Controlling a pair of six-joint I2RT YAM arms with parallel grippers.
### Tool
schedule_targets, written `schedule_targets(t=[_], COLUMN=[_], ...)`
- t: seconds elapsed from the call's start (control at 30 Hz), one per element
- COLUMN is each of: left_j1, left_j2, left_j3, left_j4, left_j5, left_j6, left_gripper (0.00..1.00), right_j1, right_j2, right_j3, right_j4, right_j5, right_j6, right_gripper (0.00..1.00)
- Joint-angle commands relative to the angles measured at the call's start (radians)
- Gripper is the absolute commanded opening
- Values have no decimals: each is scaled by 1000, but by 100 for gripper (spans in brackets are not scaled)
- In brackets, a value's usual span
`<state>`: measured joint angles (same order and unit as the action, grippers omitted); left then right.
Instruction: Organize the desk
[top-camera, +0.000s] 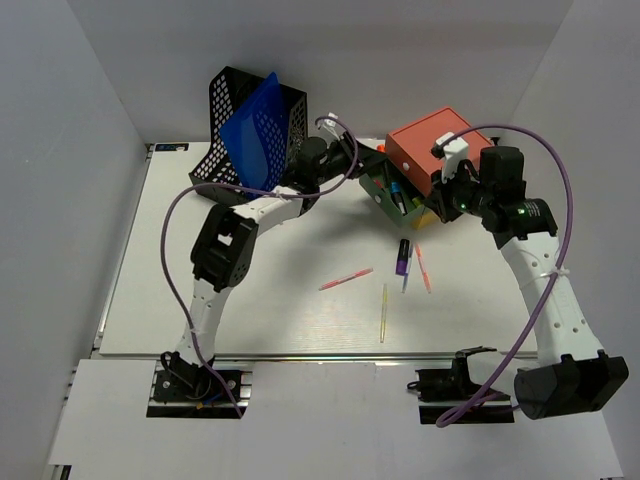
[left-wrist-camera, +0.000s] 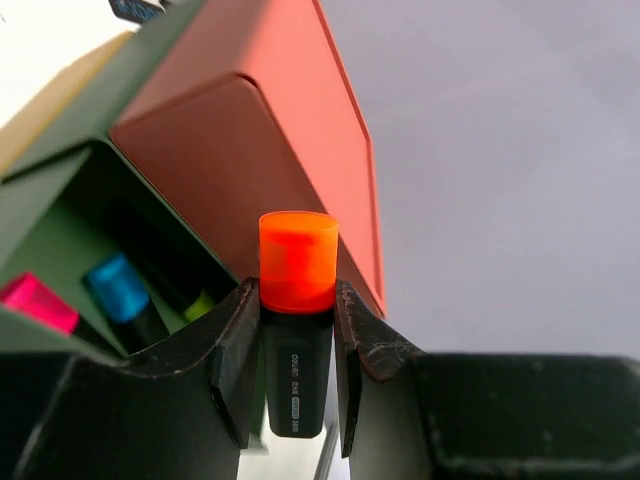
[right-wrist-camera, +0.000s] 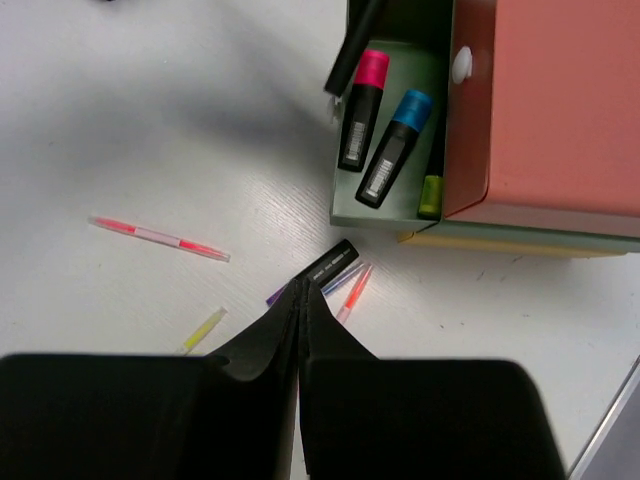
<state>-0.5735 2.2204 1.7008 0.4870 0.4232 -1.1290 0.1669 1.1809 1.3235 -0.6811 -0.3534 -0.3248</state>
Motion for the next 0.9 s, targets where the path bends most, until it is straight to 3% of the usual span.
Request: schedule_targets(t=[0.0,0.17,0.2,0.33,0.67,0.7,0.73,0.87], left_j1=[-22,-40,-40,-40,-40,-40,-40,-28], left_j2=[28,107,119,127,113,110,105,58], left_j3=[94,200,203,209,260,273,304,339], left_j4=[31,1,-10,-30,-73,-80,-87,-103], left_j5=[-90,-130,-132,-118,-89,-86,-81,-69], left_j6=[-69,-98,-100,-100,-94,-91,-77,-31], left_gripper=[10,22,33,56,60,59,59,54], right_j1=[-3,-4,-4,-6,-4,-4,-3,0], right_j2=[-36,-50,-56,-70,-84,-84,-81,-57], right_j3=[-17,-38,-41,-55,-75,-76,-82,-119], right_j4=[12,9,6,2,-24,-31,-46,-151], right_j5=[28,25,24,28,-11,-27,-48,-174], right_j6=[-10,-2,-3,-11,-34,-55,-72,-161], right_gripper=[0,0,0,0,2,8,23,38])
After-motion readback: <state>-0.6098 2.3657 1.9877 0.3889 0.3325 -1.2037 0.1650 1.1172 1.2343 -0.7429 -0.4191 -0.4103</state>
